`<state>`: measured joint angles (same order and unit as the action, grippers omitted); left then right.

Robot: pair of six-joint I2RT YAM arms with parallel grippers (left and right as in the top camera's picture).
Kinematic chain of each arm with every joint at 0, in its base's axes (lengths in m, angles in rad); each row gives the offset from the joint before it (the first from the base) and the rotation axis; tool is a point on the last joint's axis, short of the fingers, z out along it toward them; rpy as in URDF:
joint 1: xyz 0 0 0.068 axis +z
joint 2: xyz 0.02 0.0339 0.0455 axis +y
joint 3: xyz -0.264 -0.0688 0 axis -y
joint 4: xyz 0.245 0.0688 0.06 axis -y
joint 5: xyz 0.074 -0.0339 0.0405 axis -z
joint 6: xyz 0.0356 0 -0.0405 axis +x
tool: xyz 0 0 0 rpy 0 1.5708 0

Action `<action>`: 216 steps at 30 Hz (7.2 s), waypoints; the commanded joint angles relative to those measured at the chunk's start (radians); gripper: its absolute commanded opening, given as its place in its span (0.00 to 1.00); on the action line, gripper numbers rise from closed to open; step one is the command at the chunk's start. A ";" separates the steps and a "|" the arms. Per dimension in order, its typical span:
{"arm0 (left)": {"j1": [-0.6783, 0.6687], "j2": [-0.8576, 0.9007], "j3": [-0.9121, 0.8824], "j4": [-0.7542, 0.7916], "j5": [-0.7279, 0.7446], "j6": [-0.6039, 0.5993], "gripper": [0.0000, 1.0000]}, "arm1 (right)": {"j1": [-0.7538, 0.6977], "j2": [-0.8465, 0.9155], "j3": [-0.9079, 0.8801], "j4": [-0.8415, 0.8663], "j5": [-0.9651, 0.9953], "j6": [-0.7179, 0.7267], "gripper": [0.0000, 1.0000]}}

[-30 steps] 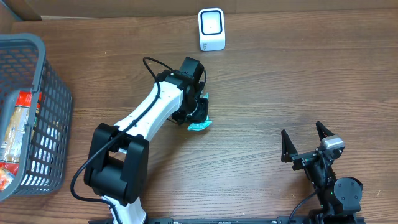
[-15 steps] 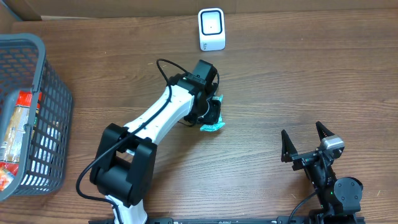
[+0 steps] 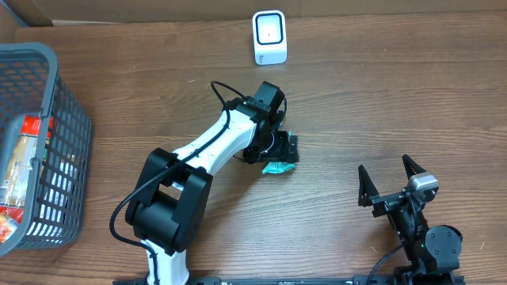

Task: Scan the item barcode
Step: 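Carry the green pack out and set it on the table centre, then return the left gripper into the basket and grasp the pasta package, then lift the pasta package out and place it left of the green pack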

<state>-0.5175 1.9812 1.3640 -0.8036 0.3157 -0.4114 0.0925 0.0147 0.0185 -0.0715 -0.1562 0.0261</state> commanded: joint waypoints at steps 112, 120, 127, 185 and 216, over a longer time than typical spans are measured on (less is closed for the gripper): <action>1.444 0.248 0.204 0.180 -0.240 1.059 0.47 | 0.005 -0.012 -0.011 0.004 0.006 0.000 1.00; 1.424 0.241 0.205 0.173 -0.237 1.059 0.04 | 0.005 -0.012 -0.011 0.004 0.006 0.000 1.00; 1.380 0.143 0.226 0.175 -0.157 1.049 0.04 | 0.005 -0.012 -0.011 0.004 0.006 0.000 1.00; 0.317 -0.480 0.073 -0.144 -0.240 -0.033 0.04 | 0.005 -0.012 -0.011 0.004 0.006 0.000 1.00; 0.153 -0.060 0.179 -0.074 -0.169 -0.101 1.00 | 0.005 -0.012 -0.011 0.004 0.006 0.000 1.00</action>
<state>-0.3725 1.9602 1.4448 -0.8440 0.1448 -0.5610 0.0925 0.0147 0.0185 -0.0711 -0.1566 0.0261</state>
